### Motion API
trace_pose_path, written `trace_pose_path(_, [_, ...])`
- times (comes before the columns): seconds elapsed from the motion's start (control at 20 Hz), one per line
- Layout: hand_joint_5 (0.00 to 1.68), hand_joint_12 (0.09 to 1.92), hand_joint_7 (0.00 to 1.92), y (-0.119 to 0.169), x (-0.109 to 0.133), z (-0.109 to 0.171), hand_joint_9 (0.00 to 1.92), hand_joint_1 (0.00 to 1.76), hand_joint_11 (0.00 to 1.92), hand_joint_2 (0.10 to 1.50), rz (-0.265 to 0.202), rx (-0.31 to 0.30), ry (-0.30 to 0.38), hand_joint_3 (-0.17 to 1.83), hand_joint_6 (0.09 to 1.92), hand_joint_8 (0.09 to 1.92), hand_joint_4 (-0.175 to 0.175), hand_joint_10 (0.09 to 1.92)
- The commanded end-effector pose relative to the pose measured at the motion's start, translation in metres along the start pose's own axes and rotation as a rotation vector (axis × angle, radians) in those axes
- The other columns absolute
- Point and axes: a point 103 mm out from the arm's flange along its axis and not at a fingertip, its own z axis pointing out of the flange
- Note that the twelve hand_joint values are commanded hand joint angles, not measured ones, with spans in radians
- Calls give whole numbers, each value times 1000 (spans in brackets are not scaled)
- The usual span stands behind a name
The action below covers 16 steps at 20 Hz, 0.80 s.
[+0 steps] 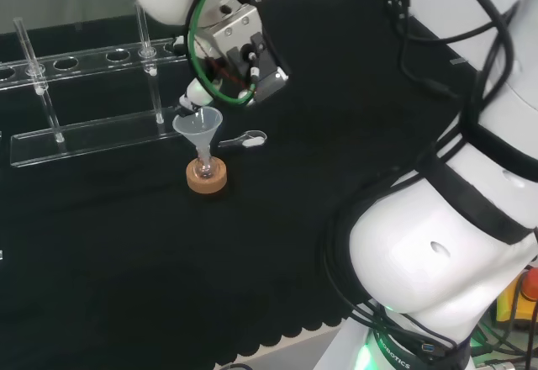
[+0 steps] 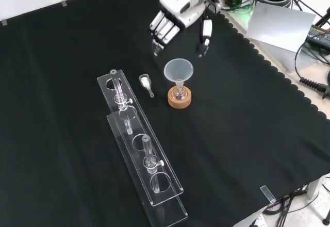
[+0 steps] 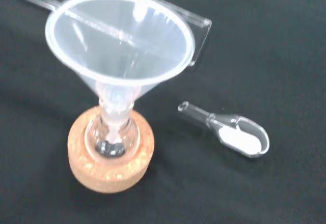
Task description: Place the funnel on the round-bottom flask.
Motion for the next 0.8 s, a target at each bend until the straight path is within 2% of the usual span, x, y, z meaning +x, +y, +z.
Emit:
trace_pose_path(0.05, [372, 1365, 310, -21, -32, -4, 575, 560, 359, 750, 44, -74, 80, 299, 87, 723, -76, 658])
trace_pose_path(0.45, [440, 1334, 384, -28, -63, 2, 670, 671, 411, 758, 112, -95, 107, 346, 87, 714, -75, 609])
trace_pose_path(0.55, [484, 1316, 444, -26, -67, 7, 739, 717, 443, 743, 127, -83, 99, 398, 87, 700, -75, 567])
trace_pose_path(0.8, [525, 1308, 511, -18, -94, 29, 797, 767, 473, 729, 155, -50, 127, 449, 87, 698, -75, 540])
